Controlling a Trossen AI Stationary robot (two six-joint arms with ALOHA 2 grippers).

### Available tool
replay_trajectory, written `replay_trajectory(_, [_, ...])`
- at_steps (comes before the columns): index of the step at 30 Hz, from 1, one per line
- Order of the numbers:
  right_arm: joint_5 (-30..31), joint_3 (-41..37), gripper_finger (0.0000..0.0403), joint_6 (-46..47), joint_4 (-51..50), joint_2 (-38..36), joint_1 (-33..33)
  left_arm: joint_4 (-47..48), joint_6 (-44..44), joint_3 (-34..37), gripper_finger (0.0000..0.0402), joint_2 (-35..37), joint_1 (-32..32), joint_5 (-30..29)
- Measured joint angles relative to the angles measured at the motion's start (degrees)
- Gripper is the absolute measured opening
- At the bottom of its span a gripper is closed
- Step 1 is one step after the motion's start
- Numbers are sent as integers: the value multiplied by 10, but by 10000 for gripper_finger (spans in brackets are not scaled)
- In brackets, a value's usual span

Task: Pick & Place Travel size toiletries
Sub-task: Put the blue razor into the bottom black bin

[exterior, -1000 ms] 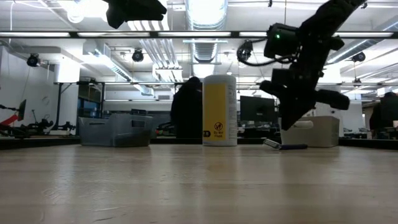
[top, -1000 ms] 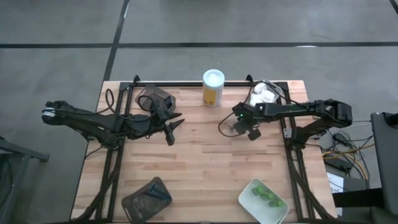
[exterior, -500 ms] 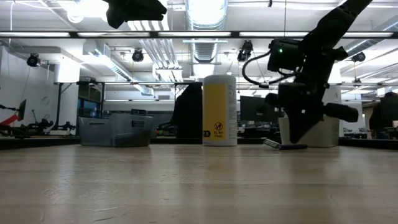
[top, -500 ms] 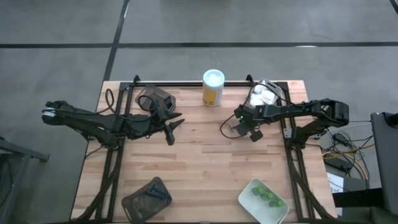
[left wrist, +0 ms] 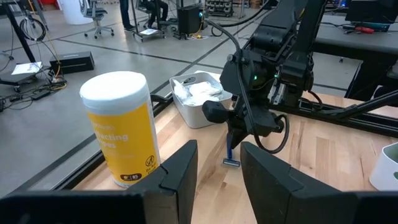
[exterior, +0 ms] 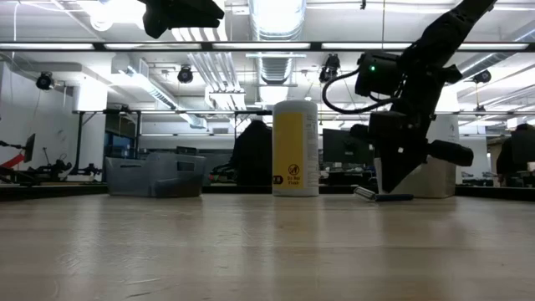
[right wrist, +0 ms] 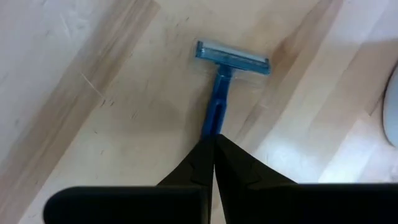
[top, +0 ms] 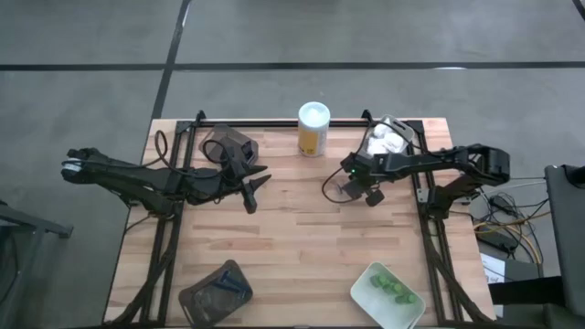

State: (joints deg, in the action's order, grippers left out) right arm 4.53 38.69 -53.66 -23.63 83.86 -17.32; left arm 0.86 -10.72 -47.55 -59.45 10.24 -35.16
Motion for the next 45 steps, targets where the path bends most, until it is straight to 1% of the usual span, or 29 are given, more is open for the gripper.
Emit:
replay_trajectory(3, [0,0,8,-8,14,16,-1,0,0,0,127,0,0,0])
replay_trajectory(7, [2,3,8,6,34,32,-2,0,-3,0,127,0,0,1])
replay_trajectory(15, [-1,14,8,0,43,40,-2,0,-3,0,127,0,0,1])
replay_trajectory(17, [-3,17,8,-5,63,40,-2,0,-3,0,127,0,0,1])
replay_trajectory(20, [-4,21,8,-5,122,45,-2,0,-3,0,127,0,0,1])
replay_trajectory(25, [-7,21,8,-4,196,68,-2,1,-3,0,127,0,0,2])
replay_trajectory(29, [-1,39,8,14,168,83,-2,0,-3,0,127,0,0,2])
replay_trajectory(35, [0,50,8,102,145,68,-5,1,-3,0,127,0,0,4])
replay_trajectory(39, [1,48,8,98,143,72,-7,0,-1,0,127,0,0,4])
replay_trajectory(45, [1,46,8,114,110,74,-7,0,-2,0,127,0,0,6])
